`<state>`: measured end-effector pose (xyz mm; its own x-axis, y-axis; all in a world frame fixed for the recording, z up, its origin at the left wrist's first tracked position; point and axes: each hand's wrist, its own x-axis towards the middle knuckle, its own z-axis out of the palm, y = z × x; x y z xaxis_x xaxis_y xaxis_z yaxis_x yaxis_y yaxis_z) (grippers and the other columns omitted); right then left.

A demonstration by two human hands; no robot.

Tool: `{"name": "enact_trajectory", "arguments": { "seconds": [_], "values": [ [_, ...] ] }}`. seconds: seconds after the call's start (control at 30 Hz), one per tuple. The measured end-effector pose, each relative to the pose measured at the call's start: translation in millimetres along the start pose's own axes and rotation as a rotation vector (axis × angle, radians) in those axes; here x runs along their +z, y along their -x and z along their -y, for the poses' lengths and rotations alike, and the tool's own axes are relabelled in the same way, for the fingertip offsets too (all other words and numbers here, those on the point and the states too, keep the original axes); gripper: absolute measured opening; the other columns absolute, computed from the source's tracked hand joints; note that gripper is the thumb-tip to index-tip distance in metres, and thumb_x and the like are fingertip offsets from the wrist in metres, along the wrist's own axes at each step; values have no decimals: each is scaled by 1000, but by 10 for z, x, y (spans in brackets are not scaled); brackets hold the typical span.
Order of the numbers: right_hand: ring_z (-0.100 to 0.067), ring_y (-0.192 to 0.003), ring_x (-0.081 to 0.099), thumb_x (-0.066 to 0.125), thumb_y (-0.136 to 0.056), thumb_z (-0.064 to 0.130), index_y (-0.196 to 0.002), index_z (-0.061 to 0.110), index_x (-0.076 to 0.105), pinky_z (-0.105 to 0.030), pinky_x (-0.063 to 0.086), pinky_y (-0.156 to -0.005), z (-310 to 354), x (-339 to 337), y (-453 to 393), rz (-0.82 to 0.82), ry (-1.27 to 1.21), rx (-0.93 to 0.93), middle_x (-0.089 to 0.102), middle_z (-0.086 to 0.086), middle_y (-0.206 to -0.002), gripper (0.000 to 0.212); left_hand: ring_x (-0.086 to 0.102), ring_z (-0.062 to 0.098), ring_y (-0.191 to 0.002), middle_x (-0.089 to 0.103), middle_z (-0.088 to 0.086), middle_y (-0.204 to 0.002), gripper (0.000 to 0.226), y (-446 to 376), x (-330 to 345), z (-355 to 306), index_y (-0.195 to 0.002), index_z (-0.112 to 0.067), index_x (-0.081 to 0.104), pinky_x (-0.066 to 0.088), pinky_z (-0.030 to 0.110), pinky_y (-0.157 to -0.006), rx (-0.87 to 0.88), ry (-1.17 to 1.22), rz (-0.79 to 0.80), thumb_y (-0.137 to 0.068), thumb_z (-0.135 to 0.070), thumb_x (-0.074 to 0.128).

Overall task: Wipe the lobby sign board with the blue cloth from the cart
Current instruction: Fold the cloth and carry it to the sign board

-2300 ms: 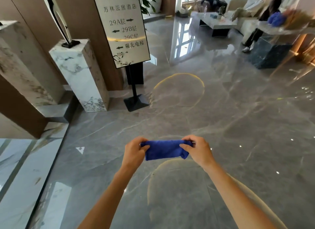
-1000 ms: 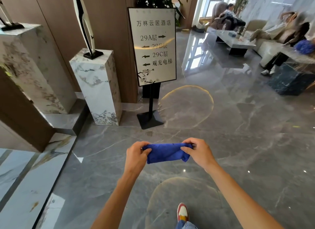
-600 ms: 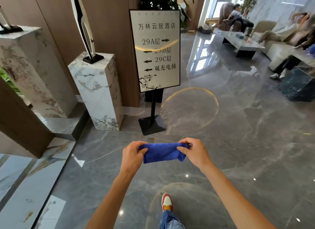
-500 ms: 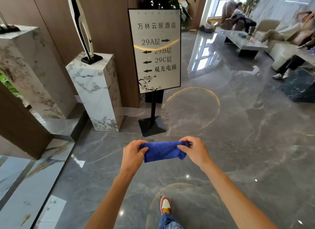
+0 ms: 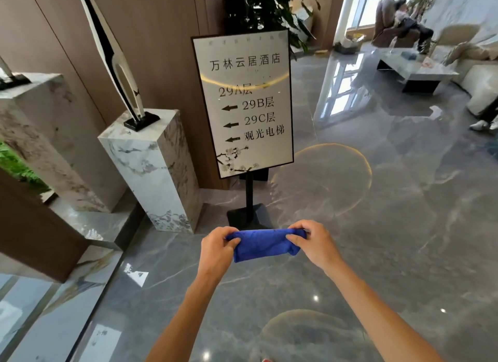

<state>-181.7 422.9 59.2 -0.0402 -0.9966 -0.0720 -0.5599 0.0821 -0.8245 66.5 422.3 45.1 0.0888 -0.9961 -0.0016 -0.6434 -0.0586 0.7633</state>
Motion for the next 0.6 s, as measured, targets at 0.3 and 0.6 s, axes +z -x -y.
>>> {"name": "enact_trajectory", "arguments": {
  "seconds": [0.3, 0.6],
  "values": [
    [-20, -86, 56, 75, -85, 11, -84, 33, 68, -14, 39, -68, -10, -22, -656, -127, 12, -19, 60, -5, -91, 23, 53, 1, -81, 58, -4, -99, 17, -550, 177, -192, -102, -18, 75, 39, 0, -65, -9, -34, -67, -92, -7, 66],
    [-4, -73, 55, 58, -99, 16, -93, 31, 53, -15, 38, -58, 49, 78, -1459, -59, 62, -22, 58, 16, -81, 17, 56, 10, -86, 58, 9, -103, 20, -1388, 334, -244, -111, -21, 71, 41, 6, -67, -72, 16, -89, -99, -12, 59]
  ]
}}
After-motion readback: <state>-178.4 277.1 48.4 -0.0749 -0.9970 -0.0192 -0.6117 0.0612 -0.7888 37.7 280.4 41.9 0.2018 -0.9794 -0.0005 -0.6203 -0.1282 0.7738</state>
